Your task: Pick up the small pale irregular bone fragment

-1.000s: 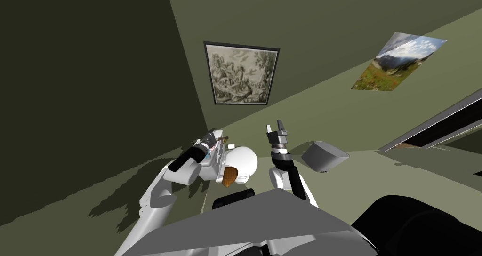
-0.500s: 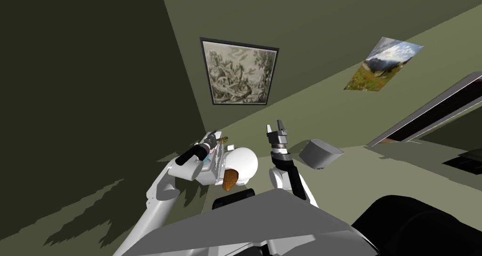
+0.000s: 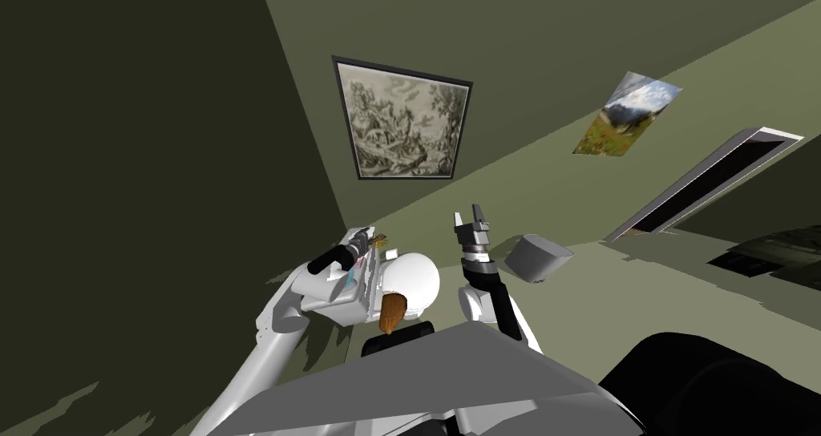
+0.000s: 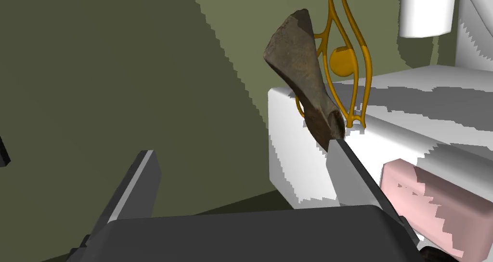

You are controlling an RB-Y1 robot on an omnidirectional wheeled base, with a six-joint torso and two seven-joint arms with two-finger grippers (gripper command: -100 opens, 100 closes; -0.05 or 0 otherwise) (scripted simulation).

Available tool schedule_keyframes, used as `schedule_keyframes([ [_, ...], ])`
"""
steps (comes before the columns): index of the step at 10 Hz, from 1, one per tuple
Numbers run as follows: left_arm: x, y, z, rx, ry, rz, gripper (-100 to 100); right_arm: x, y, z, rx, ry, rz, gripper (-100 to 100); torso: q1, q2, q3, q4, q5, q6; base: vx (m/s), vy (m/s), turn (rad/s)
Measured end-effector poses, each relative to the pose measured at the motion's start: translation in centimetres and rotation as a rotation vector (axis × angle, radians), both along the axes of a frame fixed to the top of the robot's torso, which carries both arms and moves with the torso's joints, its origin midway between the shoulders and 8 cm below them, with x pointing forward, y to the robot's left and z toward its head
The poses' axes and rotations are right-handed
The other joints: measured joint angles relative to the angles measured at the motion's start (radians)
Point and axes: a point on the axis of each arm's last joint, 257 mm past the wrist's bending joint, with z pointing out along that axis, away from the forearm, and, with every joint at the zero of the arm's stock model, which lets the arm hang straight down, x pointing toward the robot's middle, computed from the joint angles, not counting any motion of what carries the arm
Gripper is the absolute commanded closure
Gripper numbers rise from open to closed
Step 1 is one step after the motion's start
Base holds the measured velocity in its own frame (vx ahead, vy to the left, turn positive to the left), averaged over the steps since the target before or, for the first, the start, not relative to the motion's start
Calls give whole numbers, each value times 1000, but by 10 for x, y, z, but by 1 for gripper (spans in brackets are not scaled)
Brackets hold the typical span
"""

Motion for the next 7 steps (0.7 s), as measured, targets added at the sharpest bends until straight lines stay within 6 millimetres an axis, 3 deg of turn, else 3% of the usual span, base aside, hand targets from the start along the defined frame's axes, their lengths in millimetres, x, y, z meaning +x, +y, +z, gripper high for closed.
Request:
schedule_keyframes([
  [7,-3,16,-40,109,157,30,-100,0,0,0,0,0,0,0,2,-2,-1,-1,1,-1,56,47,-87],
])
